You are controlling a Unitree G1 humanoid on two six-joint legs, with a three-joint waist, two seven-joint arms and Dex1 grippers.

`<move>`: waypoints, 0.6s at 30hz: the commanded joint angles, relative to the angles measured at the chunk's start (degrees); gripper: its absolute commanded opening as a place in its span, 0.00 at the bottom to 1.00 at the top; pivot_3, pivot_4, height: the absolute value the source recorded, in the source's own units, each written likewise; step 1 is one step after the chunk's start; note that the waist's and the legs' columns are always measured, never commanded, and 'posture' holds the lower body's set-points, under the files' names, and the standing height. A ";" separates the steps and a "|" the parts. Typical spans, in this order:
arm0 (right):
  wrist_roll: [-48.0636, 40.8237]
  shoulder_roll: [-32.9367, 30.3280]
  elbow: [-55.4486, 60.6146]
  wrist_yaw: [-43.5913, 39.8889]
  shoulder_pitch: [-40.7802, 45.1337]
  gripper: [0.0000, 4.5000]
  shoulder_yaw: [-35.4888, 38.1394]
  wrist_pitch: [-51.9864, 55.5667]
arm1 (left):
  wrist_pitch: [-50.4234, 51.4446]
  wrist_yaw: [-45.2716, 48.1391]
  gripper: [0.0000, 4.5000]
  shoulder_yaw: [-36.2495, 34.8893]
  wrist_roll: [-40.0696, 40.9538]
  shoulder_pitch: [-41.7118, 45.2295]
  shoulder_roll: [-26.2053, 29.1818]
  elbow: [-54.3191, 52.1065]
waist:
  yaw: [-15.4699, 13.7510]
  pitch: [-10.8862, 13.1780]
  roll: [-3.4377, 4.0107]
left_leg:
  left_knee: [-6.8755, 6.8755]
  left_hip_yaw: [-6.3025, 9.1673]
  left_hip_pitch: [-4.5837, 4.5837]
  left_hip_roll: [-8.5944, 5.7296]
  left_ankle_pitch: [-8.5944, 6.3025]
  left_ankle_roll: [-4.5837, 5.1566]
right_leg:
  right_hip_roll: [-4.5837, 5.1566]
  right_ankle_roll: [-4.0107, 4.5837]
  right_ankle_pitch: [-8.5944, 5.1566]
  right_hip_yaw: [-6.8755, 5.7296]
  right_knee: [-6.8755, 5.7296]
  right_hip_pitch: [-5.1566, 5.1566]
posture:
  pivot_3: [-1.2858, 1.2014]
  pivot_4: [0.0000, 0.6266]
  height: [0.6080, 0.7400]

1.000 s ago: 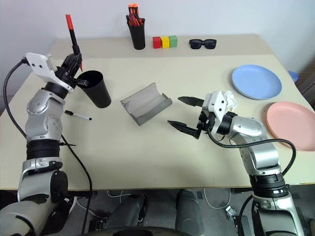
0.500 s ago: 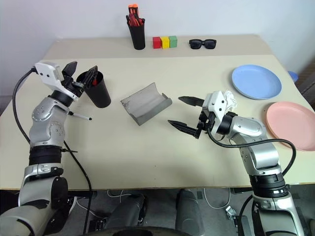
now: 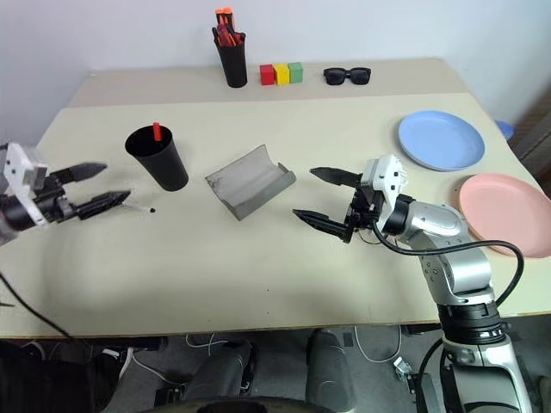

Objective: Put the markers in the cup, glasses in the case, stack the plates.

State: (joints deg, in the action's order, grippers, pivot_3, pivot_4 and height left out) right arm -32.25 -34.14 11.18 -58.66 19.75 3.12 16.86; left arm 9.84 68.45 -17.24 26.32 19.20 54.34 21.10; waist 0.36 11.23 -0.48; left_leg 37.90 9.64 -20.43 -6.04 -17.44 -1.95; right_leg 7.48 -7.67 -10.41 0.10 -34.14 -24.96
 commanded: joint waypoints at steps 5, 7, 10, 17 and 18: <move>0.01 0.43 1.87 0.29 1.04 0.97 0.20 -0.74 | -24.21 1.51 0.98 8.16 -15.02 8.18 1.01 19.08 | -0.24 0.00 -0.01 | 0.00 -0.04 0.00 -0.01 0.00 -0.01 | 0.01 0.00 0.01 0.01 0.01 -0.02 | 0.52 0.24 1.00; 0.28 0.47 2.05 0.62 0.90 0.97 0.19 -0.76 | -28.76 0.01 0.98 9.81 -17.60 11.04 -0.49 24.67 | -0.17 -0.01 -0.01 | -0.01 -0.04 0.00 -0.01 0.00 -0.01 | 0.01 0.00 0.01 0.01 0.02 -0.03 | 0.52 0.24 1.00; 0.44 0.38 2.89 1.09 0.23 0.97 0.23 -0.58 | -34.06 -3.18 0.98 11.98 -21.05 15.58 -3.17 32.42 | -0.03 -0.01 -0.02 | 0.00 -0.05 -0.02 -0.02 0.00 -0.01 | 0.01 -0.01 0.02 0.01 0.01 -0.03 | 0.52 0.24 1.00; 1.00 0.20 3.78 2.19 -0.25 0.97 0.31 -0.73 | -37.18 -8.56 0.98 14.73 -25.84 22.86 -8.45 44.89 | 0.39 -0.03 -0.05 | 0.01 -0.07 -0.02 -0.03 0.00 -0.01 | 0.01 -0.02 0.02 0.01 0.00 -0.04 | 0.52 0.24 1.00; 1.16 0.22 3.90 2.42 -0.29 0.97 0.34 -0.80 | -37.32 -8.86 0.98 15.60 -27.00 23.26 -8.74 45.79 | 0.42 -0.03 -0.05 | 0.01 -0.07 -0.02 -0.03 0.00 0.00 | 0.01 -0.02 0.02 0.01 -0.01 -0.04 | 0.52 0.24 1.00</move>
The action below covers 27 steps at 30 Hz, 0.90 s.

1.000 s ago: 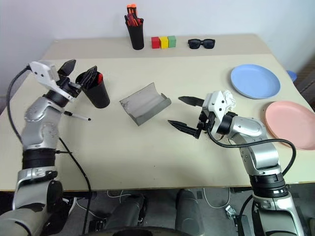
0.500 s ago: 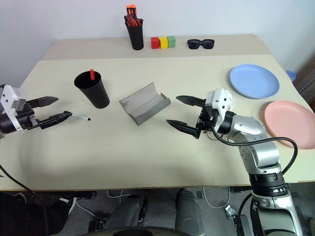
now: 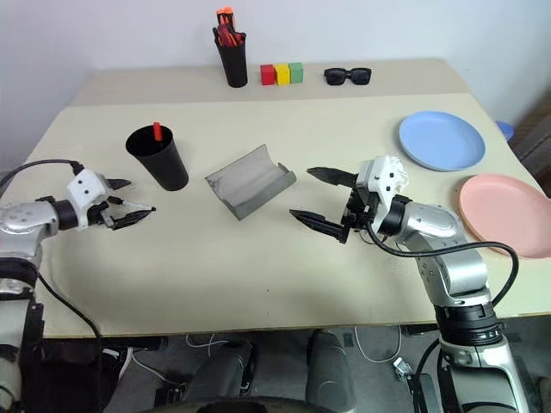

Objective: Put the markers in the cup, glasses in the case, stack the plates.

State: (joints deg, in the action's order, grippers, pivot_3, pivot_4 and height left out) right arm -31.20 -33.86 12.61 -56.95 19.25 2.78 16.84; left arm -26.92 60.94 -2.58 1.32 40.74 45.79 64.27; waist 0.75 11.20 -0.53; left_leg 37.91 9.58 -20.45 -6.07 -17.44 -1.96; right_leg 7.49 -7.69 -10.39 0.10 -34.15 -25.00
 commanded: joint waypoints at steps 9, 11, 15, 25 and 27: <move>1.09 -0.31 3.56 2.40 -0.77 0.97 1.40 -1.06 | 12.92 12.92 0.86 3.46 -2.63 2.11 -0.25 4.46 | 0.06 -0.11 0.12 | 0.01 -0.05 0.09 0.00 -0.02 0.04 | 0.00 -0.01 -0.01 0.00 -0.06 0.06 | 0.52 0.24 1.00; 1.19 -0.35 3.42 2.61 -0.82 0.97 1.45 -1.18 | 15.03 14.69 0.69 4.44 -3.65 1.43 0.39 4.01 | 0.18 -0.13 0.13 | 0.01 -0.05 0.10 0.00 -0.02 0.05 | 0.00 -0.01 -0.01 0.00 -0.06 0.07 | 0.52 0.24 1.00; 1.36 -0.34 2.81 2.66 -0.65 0.97 1.38 -1.49 | 17.71 17.16 0.24 5.28 -4.00 -0.51 1.38 2.45 | 0.40 -0.36 0.51 | 0.00 -0.10 0.16 0.00 -0.03 0.07 | 0.00 -0.02 -0.01 0.04 -0.08 0.08 | 0.52 0.24 1.00; 2.11 -0.05 1.03 2.37 0.42 0.97 0.88 -2.55 | 32.35 24.04 0.01 4.07 1.10 -7.54 3.34 -11.40 | 1.41 -0.67 0.86 | 0.00 -0.35 0.34 0.06 -0.13 0.24 | -0.12 -0.07 -0.04 0.43 -0.14 0.10 | 0.52 0.24 1.00; 2.55 0.07 0.74 2.24 0.42 0.97 0.59 -2.99 | 36.35 23.35 0.01 2.20 3.61 -9.97 3.69 -17.13 | 1.61 -0.68 0.87 | 0.00 -0.42 0.36 0.06 -0.17 0.30 | -0.12 -0.08 -0.05 0.53 -0.12 0.09 | 0.52 0.24 1.00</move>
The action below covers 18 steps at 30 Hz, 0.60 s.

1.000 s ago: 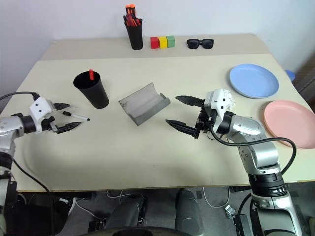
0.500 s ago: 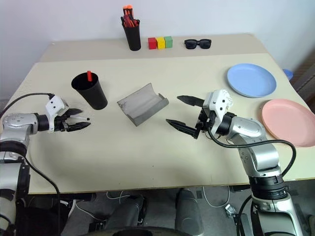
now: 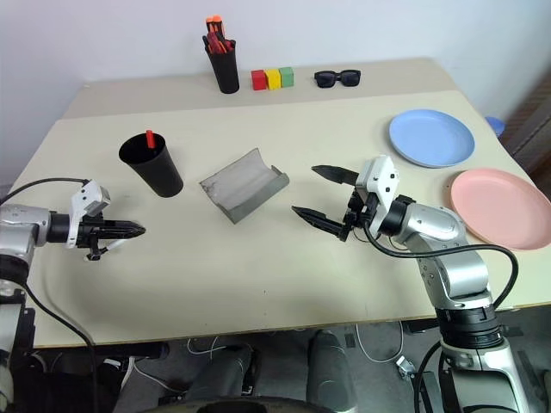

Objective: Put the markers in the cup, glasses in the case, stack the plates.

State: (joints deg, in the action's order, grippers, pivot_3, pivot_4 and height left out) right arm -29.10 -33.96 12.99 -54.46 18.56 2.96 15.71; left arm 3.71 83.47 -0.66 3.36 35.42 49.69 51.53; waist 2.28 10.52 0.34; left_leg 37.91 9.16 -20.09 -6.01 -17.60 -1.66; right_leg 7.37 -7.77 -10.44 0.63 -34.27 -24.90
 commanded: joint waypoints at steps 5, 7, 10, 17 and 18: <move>0.50 0.65 0.30 -0.36 1.11 0.97 0.08 -2.12 | 12.06 -6.19 0.19 -5.25 5.44 -9.91 0.82 -18.22 | -0.02 0.01 -0.02 | 0.00 -0.01 -0.03 0.06 -0.02 0.02 | 0.00 -0.01 -0.01 0.10 0.02 -0.05 | 0.52 0.24 1.00; 0.61 0.86 0.21 -0.46 1.17 0.97 -0.18 -2.37 | 13.60 -9.41 0.34 -7.28 6.85 -11.19 0.70 -22.29 | -0.11 0.04 -0.07 | 0.01 -0.01 -0.06 0.06 -0.01 0.02 | -0.01 -0.01 -0.01 0.10 0.01 -0.08 | 0.52 0.24 1.00; 0.55 1.19 -0.07 -0.60 1.41 0.97 -0.52 -2.58 | 17.47 -11.19 0.67 -9.16 9.51 -14.05 1.14 -29.12 | -0.25 0.08 -0.13 | 0.01 0.01 -0.16 0.09 0.00 -0.01 | -0.04 0.00 0.00 0.10 0.01 -0.16 | 0.52 0.24 1.00; 0.50 1.55 0.53 -0.47 1.01 0.97 -0.82 -2.31 | 29.83 -7.35 0.78 -13.86 18.00 -22.85 7.27 -43.24 | 0.13 0.15 -0.25 | -0.01 0.09 -0.34 0.13 -0.01 -0.01 | -0.04 0.01 0.01 0.16 0.01 -0.43 | 0.52 0.24 1.00; 0.41 1.53 0.76 -0.47 0.84 0.97 -0.86 -2.22 | 29.53 -6.49 0.78 -14.04 18.05 -24.35 8.71 -43.88 | 0.14 0.15 -0.25 | -0.03 0.06 -0.33 0.13 -0.01 -0.01 | -0.04 0.01 0.00 0.19 0.01 -0.44 | 0.52 0.24 1.00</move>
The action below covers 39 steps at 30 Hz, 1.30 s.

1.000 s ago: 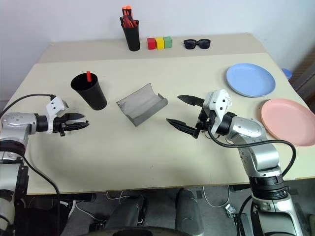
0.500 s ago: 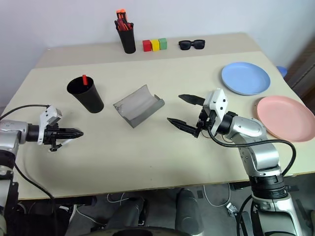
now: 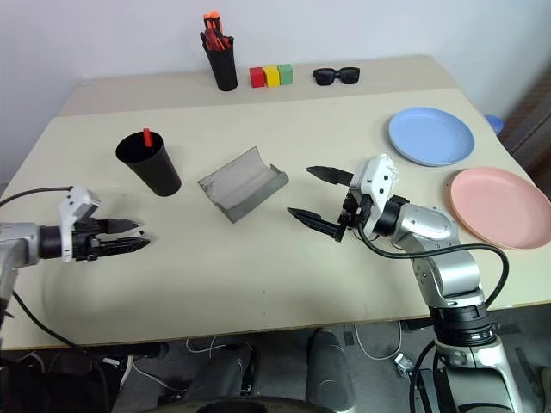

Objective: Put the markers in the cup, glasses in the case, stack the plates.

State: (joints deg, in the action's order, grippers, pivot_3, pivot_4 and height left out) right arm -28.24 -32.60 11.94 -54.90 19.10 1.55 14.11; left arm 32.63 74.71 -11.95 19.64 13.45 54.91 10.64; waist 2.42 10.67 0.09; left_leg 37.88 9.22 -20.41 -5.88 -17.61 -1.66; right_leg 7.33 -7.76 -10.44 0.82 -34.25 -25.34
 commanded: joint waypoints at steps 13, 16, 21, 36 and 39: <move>-0.61 -0.05 2.75 0.23 -0.77 0.97 0.57 -0.39 | -26.73 3.26 0.78 -1.20 -5.67 -4.15 8.02 14.35 | -1.55 0.03 -0.03 | -0.03 -0.46 0.04 0.38 0.00 0.00 | -0.19 0.11 0.07 0.03 0.09 0.00 | 0.52 0.24 1.00; -0.60 -0.31 3.18 0.28 -1.07 0.97 0.59 -0.25 | -29.26 2.00 0.78 -1.27 -5.81 -3.31 6.75 16.35 | -1.67 0.02 -0.04 | -0.02 -0.49 0.04 0.40 0.00 -0.01 | -0.20 0.14 0.10 0.04 0.11 0.00 | 0.52 0.24 1.00; -0.79 -0.66 3.25 0.20 -0.70 0.97 0.87 0.14 | -31.52 1.07 0.78 1.40 -8.78 -3.13 6.67 20.35 | -1.51 0.03 -0.05 | -0.03 -0.58 0.06 0.44 -0.01 0.00 | -0.26 0.15 0.10 0.10 0.10 -0.02 | 0.52 0.24 1.00; -0.46 -0.64 3.33 0.75 -0.96 0.97 0.88 0.25 | -27.28 2.70 0.00 5.00 -8.33 -1.02 4.23 20.02 | -1.69 0.01 -0.04 | -0.02 -0.70 0.12 0.58 -0.01 0.00 | -0.40 0.22 0.15 0.16 0.08 -0.01 | 0.52 0.24 1.00; -0.42 -0.60 3.33 0.78 -1.01 0.97 0.86 0.17 | -26.10 3.39 0.00 3.52 -6.18 -1.07 3.54 17.92 | -1.70 0.01 -0.04 | -0.02 -0.71 0.12 0.58 -0.01 0.00 | -0.40 0.22 0.15 0.17 0.08 -0.01 | 0.52 0.24 1.00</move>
State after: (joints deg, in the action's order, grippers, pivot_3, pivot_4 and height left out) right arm -28.29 -32.80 13.36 -54.32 17.93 1.17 14.76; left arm 5.58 77.33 -7.83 11.87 12.54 58.98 30.40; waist 0.71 10.68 0.05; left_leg 37.85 8.51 -20.30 -5.30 -17.62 -1.67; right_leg 6.93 -7.55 -10.28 0.99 -34.17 -25.35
